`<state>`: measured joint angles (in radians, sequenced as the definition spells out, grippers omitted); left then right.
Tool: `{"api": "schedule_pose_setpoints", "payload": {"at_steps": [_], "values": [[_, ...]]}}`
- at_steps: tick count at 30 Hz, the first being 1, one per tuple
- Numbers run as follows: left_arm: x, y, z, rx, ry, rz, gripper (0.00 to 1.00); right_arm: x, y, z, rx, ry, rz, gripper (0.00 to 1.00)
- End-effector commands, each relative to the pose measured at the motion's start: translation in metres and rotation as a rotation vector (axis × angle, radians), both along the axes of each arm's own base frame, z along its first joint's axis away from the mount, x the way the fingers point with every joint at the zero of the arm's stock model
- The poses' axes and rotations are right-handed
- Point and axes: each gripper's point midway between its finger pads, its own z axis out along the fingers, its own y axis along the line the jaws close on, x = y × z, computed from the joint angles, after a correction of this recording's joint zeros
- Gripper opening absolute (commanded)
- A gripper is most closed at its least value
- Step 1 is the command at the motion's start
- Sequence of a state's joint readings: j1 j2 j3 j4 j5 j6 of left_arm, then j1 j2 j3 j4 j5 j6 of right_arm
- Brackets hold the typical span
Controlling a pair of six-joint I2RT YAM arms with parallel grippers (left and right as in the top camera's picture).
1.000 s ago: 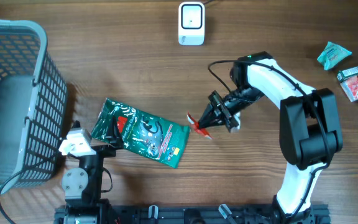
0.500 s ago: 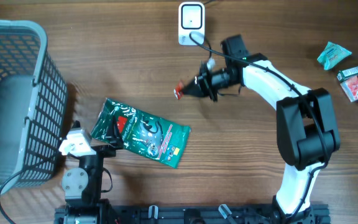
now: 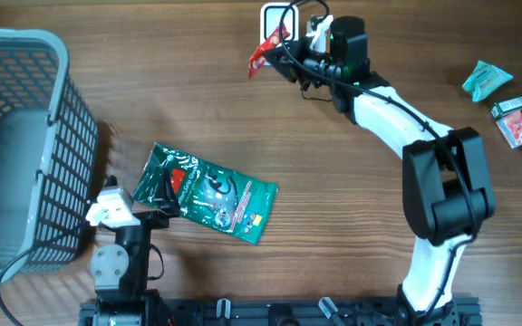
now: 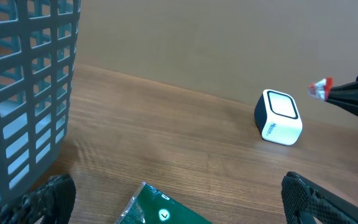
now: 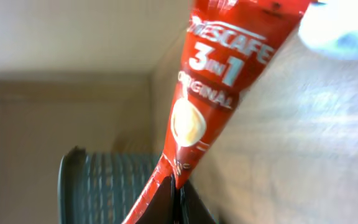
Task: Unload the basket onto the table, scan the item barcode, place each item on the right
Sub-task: 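Lift the Nescafe stick and hold it in front of the scanner, then carry the Nescafe stick to the right edge and release it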
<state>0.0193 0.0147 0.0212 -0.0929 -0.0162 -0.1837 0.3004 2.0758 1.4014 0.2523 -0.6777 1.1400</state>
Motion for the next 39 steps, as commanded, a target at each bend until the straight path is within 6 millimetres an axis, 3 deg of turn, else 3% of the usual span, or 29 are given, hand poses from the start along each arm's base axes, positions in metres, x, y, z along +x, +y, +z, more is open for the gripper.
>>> {"api": "schedule_pose_setpoints", "payload": {"at_steps": [1,5,7,11,16,20,22,24,29,31,34,38,39], "values": [[0.000,-0.002,-0.001,0.019,-0.001,-0.013,1.00,0.046,0.002,-0.006,-0.049,-0.075,-0.073,0.05],[0.000,-0.002,-0.001,0.019,-0.001,-0.013,1.00,0.082,0.011,-0.014,-0.035,-0.079,-0.097,0.05],[0.000,-0.002,-0.001,0.019,-0.001,-0.013,1.00,0.087,0.010,-0.023,-0.030,-0.058,-0.117,0.05],[0.000,-0.002,-0.001,0.019,-0.001,-0.013,1.00,0.084,0.012,-0.029,-0.035,-0.038,-0.106,0.05],[0.000,-0.002,-0.001,0.019,-0.001,-0.013,1.00,0.075,0.014,-0.020,-0.038,-0.025,-0.068,0.05],[0.000,-0.002,-0.001,0.019,-0.001,-0.013,1.00,0.059,-0.016,-0.011,-0.228,0.044,-0.146,0.05],[0.000,-0.002,-0.001,0.019,-0.001,-0.013,1.00,0.034,-0.053,0.008,-0.352,0.127,-0.208,0.05],[0.000,-0.002,-0.001,0.019,-0.001,-0.013,1.00,0.008,-0.101,0.012,-0.417,0.268,-0.263,0.04],[0.000,-0.002,-0.001,0.019,-0.001,-0.013,1.00,-0.038,-0.245,-0.031,-0.643,0.587,-0.488,0.04],[0.000,-0.002,-0.001,0.019,-0.001,-0.013,1.00,-0.054,-0.328,-0.049,-0.747,0.656,-0.617,0.04],[0.000,-0.002,-0.001,0.019,-0.001,-0.013,1.00,-0.076,-0.393,-0.068,-0.775,0.737,-0.746,0.04],[0.000,-0.002,-0.001,0.019,-0.001,-0.013,1.00,-0.108,-0.450,-0.106,-0.741,0.814,-0.850,0.05],[0.000,-0.002,-0.001,0.019,-0.001,-0.013,1.00,-0.110,-0.458,-0.107,-0.748,0.798,-0.840,0.19]]}}
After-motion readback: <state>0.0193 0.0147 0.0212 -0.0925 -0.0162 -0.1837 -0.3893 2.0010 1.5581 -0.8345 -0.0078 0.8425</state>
